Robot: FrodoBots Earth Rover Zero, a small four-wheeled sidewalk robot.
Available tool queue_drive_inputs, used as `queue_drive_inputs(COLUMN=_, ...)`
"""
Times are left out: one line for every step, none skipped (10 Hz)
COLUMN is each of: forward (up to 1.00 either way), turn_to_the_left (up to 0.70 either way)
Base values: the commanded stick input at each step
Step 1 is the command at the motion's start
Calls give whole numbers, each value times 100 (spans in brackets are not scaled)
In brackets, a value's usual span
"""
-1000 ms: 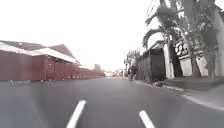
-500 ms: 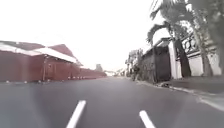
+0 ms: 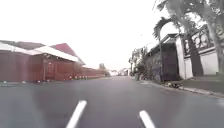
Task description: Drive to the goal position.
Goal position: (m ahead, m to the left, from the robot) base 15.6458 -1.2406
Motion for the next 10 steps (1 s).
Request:
queue_drive_inputs(forward=100, turn_to_the_left=0)
queue_drive_inputs(forward=100, turn_to_the_left=0)
queue_drive_inputs(forward=100, turn_to_the_left=0)
queue_drive_inputs(forward=100, turn_to_the_left=0)
queue_drive_inputs(forward=100, turn_to_the_left=0)
queue_drive_inputs(forward=100, turn_to_the_left=-24)
queue_drive_inputs(forward=100, turn_to_the_left=-40)
queue_drive_inputs(forward=100, turn_to_the_left=-40)
queue_drive_inputs(forward=100, turn_to_the_left=-40)
queue_drive_inputs(forward=100, turn_to_the_left=-40)
